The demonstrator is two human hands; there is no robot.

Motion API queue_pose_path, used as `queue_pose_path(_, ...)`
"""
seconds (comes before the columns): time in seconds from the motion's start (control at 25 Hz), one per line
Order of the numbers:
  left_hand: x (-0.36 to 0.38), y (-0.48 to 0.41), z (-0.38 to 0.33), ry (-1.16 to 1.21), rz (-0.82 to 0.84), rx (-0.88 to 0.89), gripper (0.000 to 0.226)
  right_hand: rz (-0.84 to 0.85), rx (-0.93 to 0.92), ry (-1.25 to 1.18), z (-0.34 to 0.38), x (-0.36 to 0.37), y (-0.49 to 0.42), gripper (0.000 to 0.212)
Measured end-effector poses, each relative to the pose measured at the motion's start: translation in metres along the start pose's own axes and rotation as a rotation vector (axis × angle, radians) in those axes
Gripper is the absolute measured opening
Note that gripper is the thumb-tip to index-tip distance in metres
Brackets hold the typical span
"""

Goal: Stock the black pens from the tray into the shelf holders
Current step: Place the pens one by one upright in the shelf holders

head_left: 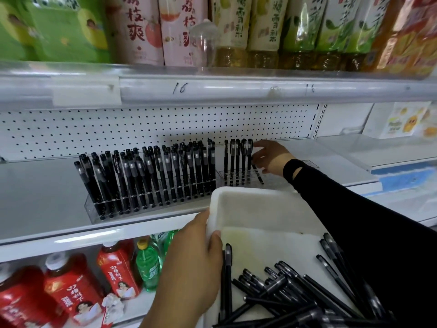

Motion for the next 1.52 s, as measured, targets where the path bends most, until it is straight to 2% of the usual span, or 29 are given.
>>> queue_pose_path(0.12,0.002,-0.001,0.000,-0.002,-0.008,0.004,0.031,0.002,-0.049,0.354,0.013,0.011,-0.003,0.031)
queue_pose_path(0.28,0.001,-0.001,0.000,-0.009,-0.009,0.002,0.033,-0.063,-0.051,0.489,0.015,0.005,-0.001,0.024)
queue_pose_path(0.48,0.001,-0.001,0.000,-0.008,-0.005,-0.002,0.029,0.021,-0.074,0.517,0.010,0.009,0.000,0.025)
queue_pose_path(0.68,0.002,-0.002,0.001,-0.003,-0.004,0.001,0.032,-0.053,-0.116,0.417,0.021,0.002,-0.001,0.024)
queue_pose_path(0.8,0.002,-0.003,0.002,0.000,-0.003,-0.002,0.033,0.005,-0.141,0.394,0.020,0.008,-0.001,0.016)
queue_pose_path(0.88,0.002,-0.003,0.002,-0.004,0.001,-0.001,0.033,0.016,-0.153,0.379,0.018,0.008,0.000,0.019)
queue_pose_path(1.04,0.003,-0.004,0.004,0.003,0.003,0.000,0.032,-0.032,-0.173,0.456,0.021,0.007,0.001,0.021)
queue_pose_path(1.2,0.003,-0.004,0.004,0.007,0.005,0.005,0.032,-0.107,-0.133,0.326,0.015,-0.001,-0.002,0.014)
queue_pose_path(1.52,0.003,-0.003,0.003,0.022,0.002,0.002,0.033,-0.102,-0.049,0.581,0.006,-0.004,0.002,0.021)
Point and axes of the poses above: each hand's wrist, its own y-axis away from the middle knuckle, its own x-axis out of the palm, z = x × y, the point moved 9 cm from there along -y, towards the middle knuckle, and after that the axes turned 2 degrees about z, right-handed, at the moved point
